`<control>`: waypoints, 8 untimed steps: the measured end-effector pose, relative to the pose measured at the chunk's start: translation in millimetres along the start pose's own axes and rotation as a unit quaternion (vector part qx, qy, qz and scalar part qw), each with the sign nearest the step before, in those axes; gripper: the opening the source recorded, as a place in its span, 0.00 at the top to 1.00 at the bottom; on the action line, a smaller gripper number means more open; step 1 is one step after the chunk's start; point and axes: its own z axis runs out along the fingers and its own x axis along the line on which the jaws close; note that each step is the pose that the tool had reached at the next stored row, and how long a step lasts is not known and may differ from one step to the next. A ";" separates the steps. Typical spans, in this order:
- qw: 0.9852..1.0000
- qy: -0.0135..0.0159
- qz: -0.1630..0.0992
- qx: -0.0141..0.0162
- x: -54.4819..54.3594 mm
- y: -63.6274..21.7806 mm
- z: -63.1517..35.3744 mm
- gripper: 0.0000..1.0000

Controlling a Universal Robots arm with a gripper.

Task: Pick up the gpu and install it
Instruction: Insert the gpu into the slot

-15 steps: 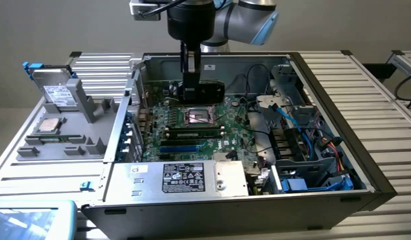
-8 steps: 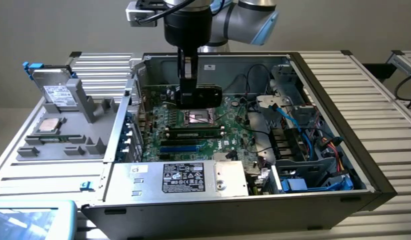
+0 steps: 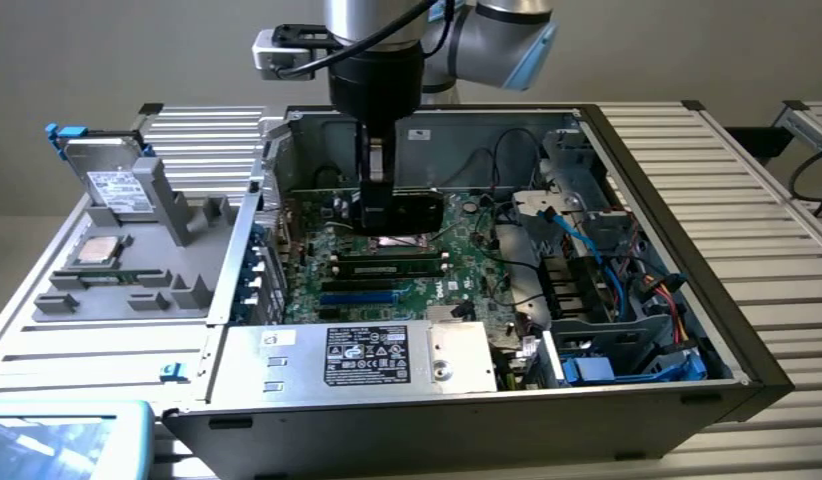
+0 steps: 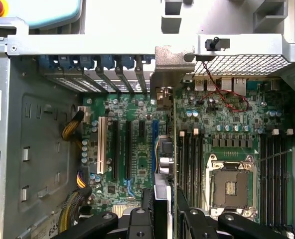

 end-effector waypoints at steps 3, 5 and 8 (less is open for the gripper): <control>1.000 0.000 0.000 -0.002 6.4 -0.3 5.7 0.72; 1.000 0.000 0.000 -0.003 7.8 -0.3 9.4 0.72; 1.000 0.000 0.000 -0.004 8.3 -0.4 14.7 0.72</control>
